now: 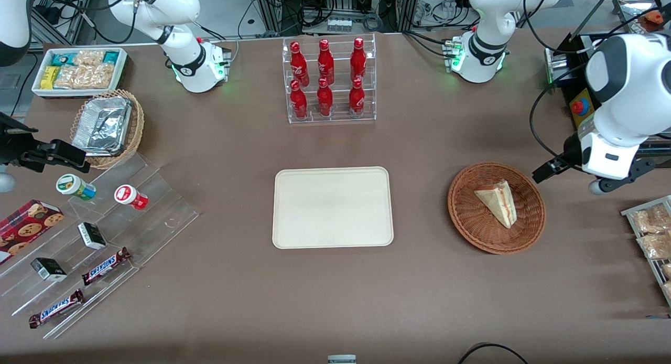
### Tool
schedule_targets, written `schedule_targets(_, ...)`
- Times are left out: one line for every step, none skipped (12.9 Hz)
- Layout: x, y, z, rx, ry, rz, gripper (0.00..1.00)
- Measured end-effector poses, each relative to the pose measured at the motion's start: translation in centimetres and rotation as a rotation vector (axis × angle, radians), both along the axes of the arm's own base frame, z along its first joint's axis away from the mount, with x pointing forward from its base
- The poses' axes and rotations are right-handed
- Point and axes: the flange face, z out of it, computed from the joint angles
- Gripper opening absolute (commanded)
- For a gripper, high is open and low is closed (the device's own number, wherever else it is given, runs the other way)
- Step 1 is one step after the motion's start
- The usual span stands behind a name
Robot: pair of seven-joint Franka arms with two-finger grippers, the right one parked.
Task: Place sandwich from basket to tray
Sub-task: 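Move the left gripper over the wrapped sandwich in the wicker basket, then lower the left gripper and close it on the wrapped sandwich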
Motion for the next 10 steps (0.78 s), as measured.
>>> schedule_targets(-0.1, 0.0, -1.0, 0.000, 0.018, 0.003, 1.00)
schedule_targets(-0.1, -0.2, -2.2, 0.001, 0.040, 0.002, 1.00)
schedule_targets(0.0, -0.4, -3.6, 0.001, 0.063, 0.000, 1.00)
schedule_targets(0.3, -0.7, -5.0, 0.001, 0.082, -0.002, 1.00)
schedule_targets(0.5, -1.0, -6.5, 0.001, 0.098, -0.005, 1.00)
schedule_targets(0.8, -1.3, -8.0, 0.000, 0.112, -0.006, 1.00)
schedule_targets(1.1, -1.5, -9.3, 0.001, 0.121, 0.001, 1.00)
schedule_targets(1.3, -1.6, -10.4, 0.001, 0.125, 0.012, 1.00)
schedule_targets(1.6, -1.8, -11.3, 0.002, 0.124, 0.028, 1.00)
schedule_targets(1.8, -1.9, -12.0, 0.003, 0.118, 0.049, 1.00)
